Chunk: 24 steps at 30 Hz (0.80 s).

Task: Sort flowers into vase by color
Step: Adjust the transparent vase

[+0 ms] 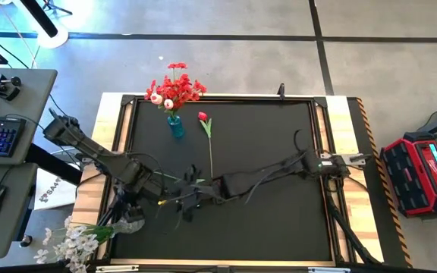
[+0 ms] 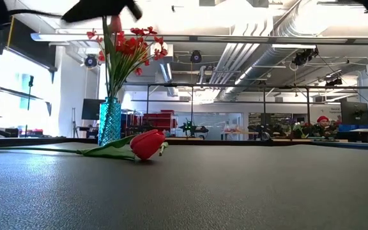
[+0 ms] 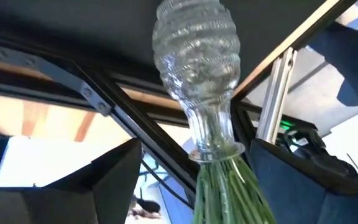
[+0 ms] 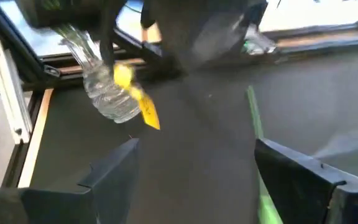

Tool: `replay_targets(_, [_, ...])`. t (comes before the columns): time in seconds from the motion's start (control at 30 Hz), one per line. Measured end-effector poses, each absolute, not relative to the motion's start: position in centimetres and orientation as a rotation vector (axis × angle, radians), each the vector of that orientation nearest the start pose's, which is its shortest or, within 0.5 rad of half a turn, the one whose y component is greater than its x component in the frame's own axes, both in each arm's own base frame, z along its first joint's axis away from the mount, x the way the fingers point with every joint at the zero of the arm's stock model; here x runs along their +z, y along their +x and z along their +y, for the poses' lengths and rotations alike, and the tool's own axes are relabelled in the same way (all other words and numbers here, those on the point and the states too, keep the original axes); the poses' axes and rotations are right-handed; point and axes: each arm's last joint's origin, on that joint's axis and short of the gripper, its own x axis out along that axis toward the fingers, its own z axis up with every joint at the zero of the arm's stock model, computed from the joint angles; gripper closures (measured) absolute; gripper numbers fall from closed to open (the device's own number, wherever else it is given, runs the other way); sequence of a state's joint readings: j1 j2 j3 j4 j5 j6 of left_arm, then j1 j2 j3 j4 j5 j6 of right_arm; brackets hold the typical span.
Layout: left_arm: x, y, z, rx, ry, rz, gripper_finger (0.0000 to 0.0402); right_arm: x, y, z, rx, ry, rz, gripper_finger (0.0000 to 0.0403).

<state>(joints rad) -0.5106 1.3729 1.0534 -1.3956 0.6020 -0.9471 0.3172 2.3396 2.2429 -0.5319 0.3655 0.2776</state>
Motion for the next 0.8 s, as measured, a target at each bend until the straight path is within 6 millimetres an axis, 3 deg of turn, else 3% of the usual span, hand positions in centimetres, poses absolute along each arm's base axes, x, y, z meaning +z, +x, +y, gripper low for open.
replay_targets(0.2, [24.5,17.3,-12.5,0.142,-0.730,2.090,0.0116,32.9,47.1,14.4,-0.103,-0.056,0.619,0.0098])
replay_targets(0.33, [23.8,17.4,-13.4,0.170,-0.740,2.149,0.0117,37.7,44.1,13.3,-0.085,-0.106,0.565,0.0098])
replay_targets(0.57, [21.0,18.4,-15.2,0.143,-0.728,2.303,0.0117,44.0,39.2,10.0,-0.107,-0.150,0.491,0.0098])
replay_targets(0.67, [19.9,18.8,-15.6,0.121,-0.726,2.361,0.0117,46.0,37.1,8.4,-0.133,-0.147,0.478,0.0098])
replay_targets(0.8, [18.8,19.2,-15.9,0.112,-0.710,2.397,0.0117,47.0,35.6,7.2,-0.149,-0.157,0.494,0.0098])
